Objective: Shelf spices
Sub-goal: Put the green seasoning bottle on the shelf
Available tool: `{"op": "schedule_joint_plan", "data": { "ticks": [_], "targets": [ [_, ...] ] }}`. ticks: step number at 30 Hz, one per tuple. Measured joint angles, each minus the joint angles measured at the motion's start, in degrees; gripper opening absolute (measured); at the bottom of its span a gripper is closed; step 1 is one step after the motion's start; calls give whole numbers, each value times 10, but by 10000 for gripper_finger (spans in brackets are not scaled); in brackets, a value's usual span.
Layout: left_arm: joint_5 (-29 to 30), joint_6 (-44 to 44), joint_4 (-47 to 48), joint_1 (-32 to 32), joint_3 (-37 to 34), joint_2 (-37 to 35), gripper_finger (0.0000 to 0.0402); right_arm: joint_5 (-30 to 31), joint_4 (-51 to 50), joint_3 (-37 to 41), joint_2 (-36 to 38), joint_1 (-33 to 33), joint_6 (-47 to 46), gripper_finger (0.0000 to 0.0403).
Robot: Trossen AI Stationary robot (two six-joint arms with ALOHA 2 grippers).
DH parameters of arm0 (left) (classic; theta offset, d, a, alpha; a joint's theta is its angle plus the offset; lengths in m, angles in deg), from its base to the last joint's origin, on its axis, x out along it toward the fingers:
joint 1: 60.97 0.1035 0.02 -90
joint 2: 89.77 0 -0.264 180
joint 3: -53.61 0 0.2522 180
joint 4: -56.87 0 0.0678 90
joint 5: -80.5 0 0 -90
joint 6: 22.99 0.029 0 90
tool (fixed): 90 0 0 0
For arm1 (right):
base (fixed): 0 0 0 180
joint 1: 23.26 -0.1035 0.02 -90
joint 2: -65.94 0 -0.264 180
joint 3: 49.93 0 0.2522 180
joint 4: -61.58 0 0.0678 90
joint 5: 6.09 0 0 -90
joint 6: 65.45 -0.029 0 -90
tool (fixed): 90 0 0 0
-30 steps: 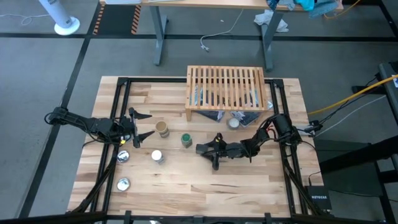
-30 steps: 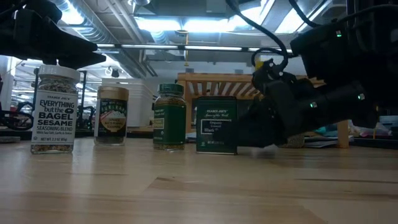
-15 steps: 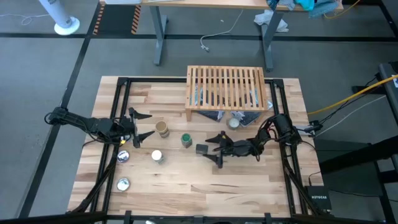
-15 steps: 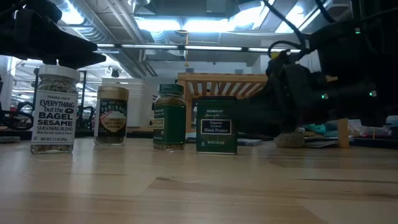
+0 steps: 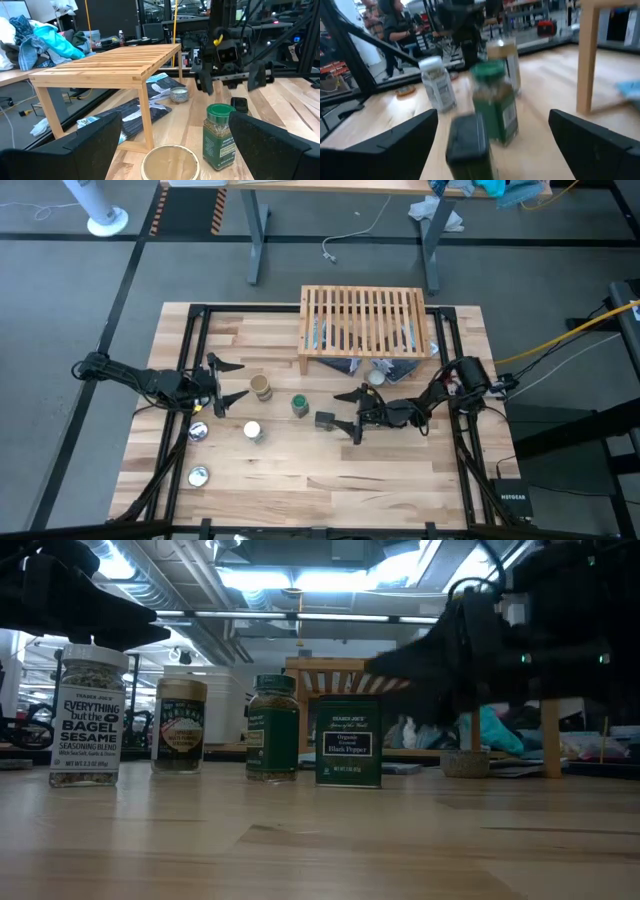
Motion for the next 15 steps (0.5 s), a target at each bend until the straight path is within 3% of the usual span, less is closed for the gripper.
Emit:
{"op": "schedule_joint_plan", "data": {
  "ticks": [10, 15],
  "targets": [
    [0, 0, 0, 0, 0, 0, 361, 34, -5, 12, 120, 0, 35, 388],
    [0, 0, 0, 0, 0, 0, 361, 34, -5, 12, 158, 0, 118, 388]
  ]
}}
